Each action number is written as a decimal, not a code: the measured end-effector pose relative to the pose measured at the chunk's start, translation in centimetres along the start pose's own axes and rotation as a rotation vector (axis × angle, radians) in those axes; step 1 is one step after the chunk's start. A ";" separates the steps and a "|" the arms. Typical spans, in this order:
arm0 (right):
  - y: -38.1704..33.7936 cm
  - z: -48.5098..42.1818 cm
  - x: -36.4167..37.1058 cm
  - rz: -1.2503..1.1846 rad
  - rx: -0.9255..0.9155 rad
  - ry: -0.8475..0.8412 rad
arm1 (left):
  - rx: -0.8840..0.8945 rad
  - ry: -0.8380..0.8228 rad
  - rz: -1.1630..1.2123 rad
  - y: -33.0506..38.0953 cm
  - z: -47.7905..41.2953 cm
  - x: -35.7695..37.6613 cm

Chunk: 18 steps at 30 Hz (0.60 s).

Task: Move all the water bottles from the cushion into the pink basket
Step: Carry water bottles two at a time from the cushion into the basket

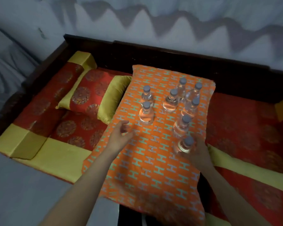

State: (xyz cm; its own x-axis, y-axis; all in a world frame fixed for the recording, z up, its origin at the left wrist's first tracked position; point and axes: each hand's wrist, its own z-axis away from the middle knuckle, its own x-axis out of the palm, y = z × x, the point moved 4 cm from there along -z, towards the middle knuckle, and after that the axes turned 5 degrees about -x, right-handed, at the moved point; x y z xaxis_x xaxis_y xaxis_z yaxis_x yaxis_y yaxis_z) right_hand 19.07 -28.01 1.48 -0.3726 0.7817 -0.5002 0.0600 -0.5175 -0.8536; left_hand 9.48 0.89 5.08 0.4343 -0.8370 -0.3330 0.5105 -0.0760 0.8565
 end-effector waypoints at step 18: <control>3.9 -1.4 3.8 -0.035 0.226 0.201 | 0.169 -0.308 -0.217 0.2 -14.7 7.7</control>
State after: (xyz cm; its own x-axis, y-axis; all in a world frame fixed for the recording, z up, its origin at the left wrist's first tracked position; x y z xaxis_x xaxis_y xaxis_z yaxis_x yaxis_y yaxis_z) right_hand 19.16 -26.63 -3.93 -0.1791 0.8417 -0.5094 -0.1658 -0.5362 -0.8277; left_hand 23.84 2.45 -3.11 0.0745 -0.9126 -0.4019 0.4260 -0.3352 0.8403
